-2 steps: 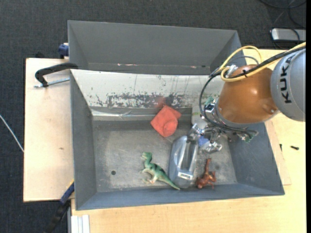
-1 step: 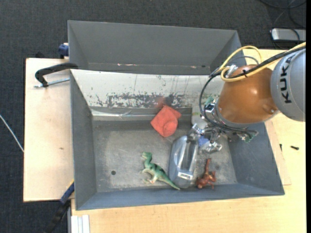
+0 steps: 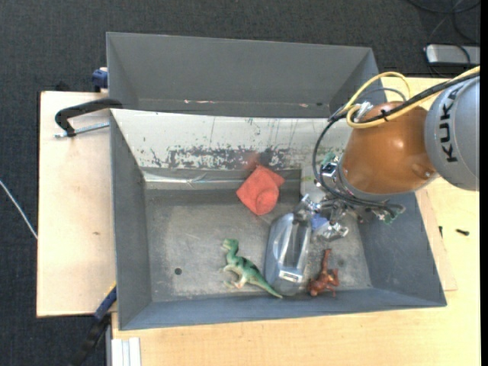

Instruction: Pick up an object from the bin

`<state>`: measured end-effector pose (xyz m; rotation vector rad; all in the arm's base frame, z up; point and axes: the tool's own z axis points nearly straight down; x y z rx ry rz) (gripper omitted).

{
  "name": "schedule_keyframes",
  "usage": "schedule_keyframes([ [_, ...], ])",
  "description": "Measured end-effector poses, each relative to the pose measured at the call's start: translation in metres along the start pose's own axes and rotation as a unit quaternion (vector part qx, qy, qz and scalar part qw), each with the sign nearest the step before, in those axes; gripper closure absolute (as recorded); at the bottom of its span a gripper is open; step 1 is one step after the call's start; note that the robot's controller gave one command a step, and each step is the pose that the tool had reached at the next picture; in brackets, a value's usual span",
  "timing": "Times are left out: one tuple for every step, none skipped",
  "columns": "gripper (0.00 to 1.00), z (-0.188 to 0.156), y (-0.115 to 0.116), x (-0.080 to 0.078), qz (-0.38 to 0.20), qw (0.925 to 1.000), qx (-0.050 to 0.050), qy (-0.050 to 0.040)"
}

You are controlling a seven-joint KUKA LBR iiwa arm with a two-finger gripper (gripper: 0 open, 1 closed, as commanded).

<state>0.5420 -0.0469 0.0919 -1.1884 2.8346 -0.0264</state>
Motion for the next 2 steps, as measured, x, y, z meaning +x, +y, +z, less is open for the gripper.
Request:
schedule_keyframes([
  [1.0, 0.0, 0.0, 0.0, 0.0, 1.0, 0.0, 0.0],
  [1.0, 0.0, 0.0, 0.0, 0.0, 1.0, 0.0, 0.0],
])
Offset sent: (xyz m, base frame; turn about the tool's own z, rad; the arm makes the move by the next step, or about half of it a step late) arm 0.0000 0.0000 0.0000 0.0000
